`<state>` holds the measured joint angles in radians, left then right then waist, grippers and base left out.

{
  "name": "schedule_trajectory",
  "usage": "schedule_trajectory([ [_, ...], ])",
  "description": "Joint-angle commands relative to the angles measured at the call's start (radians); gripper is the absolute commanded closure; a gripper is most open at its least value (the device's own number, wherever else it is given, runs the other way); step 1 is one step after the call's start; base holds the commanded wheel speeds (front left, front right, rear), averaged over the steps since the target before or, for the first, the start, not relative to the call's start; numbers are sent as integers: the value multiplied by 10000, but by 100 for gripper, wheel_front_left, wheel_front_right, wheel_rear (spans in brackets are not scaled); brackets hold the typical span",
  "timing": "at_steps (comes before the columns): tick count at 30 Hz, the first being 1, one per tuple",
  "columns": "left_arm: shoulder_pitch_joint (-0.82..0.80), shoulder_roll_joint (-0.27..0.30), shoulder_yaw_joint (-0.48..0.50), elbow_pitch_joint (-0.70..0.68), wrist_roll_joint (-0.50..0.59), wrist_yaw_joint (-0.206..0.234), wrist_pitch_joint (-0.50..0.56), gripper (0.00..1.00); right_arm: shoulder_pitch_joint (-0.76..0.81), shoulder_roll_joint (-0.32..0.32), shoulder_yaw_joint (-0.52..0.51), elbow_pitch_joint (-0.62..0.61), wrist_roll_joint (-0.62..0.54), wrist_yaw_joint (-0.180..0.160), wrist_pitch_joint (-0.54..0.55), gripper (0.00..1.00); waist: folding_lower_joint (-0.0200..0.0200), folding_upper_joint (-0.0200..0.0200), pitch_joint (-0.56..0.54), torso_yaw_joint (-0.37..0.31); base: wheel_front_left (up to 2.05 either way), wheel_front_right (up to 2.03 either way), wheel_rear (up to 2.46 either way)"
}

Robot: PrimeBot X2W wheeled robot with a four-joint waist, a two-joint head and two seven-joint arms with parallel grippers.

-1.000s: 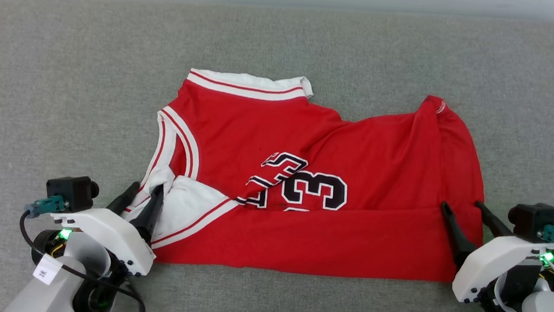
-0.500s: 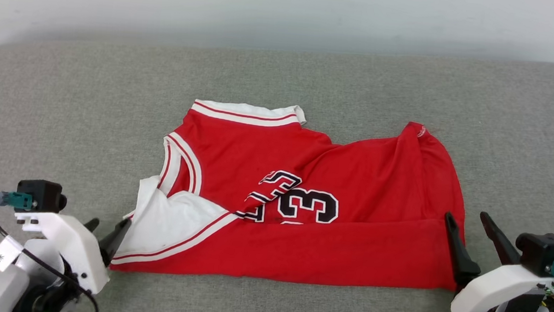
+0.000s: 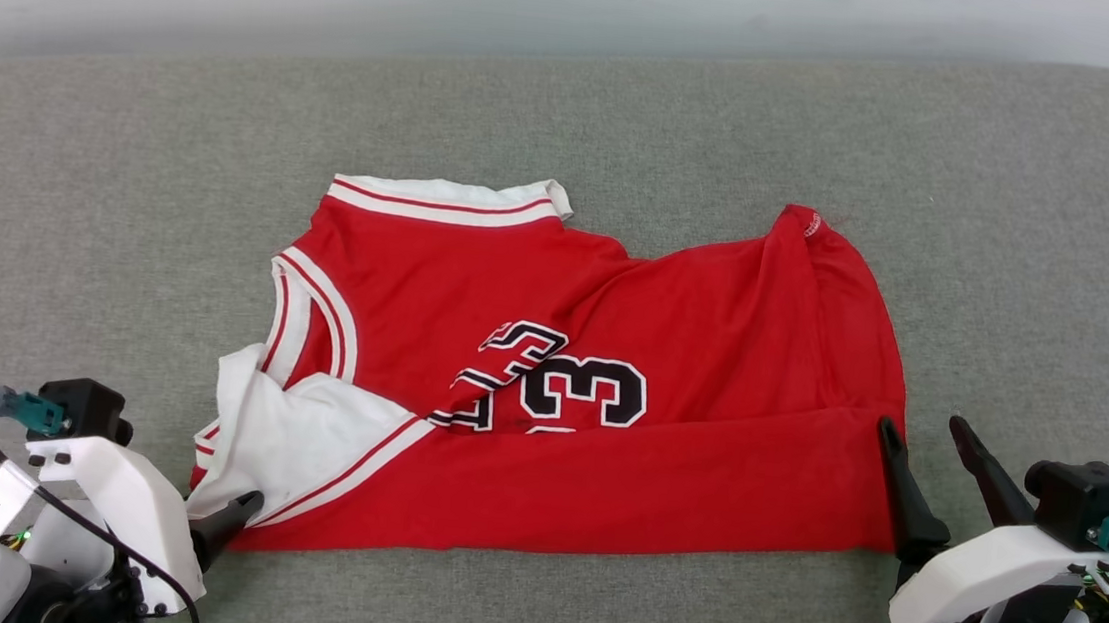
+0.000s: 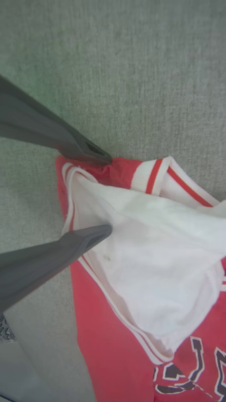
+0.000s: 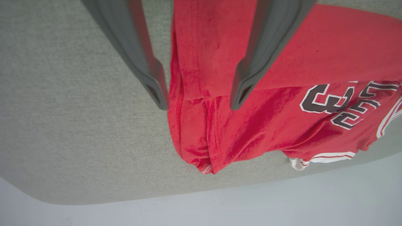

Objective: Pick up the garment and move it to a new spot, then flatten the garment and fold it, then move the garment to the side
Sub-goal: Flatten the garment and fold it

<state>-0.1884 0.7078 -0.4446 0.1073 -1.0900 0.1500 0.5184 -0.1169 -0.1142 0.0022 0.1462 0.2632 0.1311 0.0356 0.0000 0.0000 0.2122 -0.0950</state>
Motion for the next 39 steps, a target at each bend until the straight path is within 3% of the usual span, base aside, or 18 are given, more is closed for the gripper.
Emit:
schedule_trajectory([
  [1, 118, -240, -155, 218, -139, -19, 181, 0, 42, 53, -16, -53, 42, -7, 74, 0, 0, 0, 175, -132, 0, 0, 0],
  [3, 128, -406, -329, 380, -269, -87, 389, 47, 73, 41, -70, -91, 97, -7, 170, 0, 0, 0, 243, -165, 0, 0, 0],
  [4, 131, -503, -406, 436, -337, -134, 490, 89, 105, 18, -90, -96, 132, -7, 260, 0, 0, 0, 261, -171, 0, 0, 0],
  [5, 144, -601, -466, 482, -407, -162, 575, 100, 145, -17, -107, -96, 210, -7, 386, 0, 0, 0, 264, -176, 0, 0, 0],
  [10, 82, -660, -514, 482, -382, -337, 492, 100, 206, -358, -280, -196, 508, -7, 1361, 0, 0, 0, 228, -119, 0, 0, 0],
  [20, -199, -334, -163, -319, 68, -431, -234, 100, 165, -1226, -240, -406, 1029, -7, 4800, 0, 0, 0, 12, 213, 0, 0, 0],
  [31, -490, -228, -137, -862, 325, -333, -384, 100, -550, -1177, 1022, 781, 1878, -3, 6266, 0, 0, 0, 586, 473, 0, 0, 0],
  [32, -508, -229, -141, -846, 362, -323, -398, 100, -575, -1105, 1168, 876, 2059, 11, 6359, 59, 0, 0, 615, 479, 0, 0, 0],
  [33, -517, -217, -158, -836, 415, -318, -428, 100, -615, -1046, 1238, 932, 2262, 13, 6397, 96, 0, 0, 638, 482, 0, 0, 0],
  [34, -530, -221, -164, -855, 426, -309, -464, 100, -654, -1058, 1265, 977, 2355, 14, 6456, 100, 0, 0, 674, 492, 0, 0, 0],
  [39, -566, -169, -162, -986, 583, -300, -591, 100, -858, -1365, 1216, 883, 2421, -6, 6282, 100, 0, 0, 697, 526, 0, 0, 0],
])
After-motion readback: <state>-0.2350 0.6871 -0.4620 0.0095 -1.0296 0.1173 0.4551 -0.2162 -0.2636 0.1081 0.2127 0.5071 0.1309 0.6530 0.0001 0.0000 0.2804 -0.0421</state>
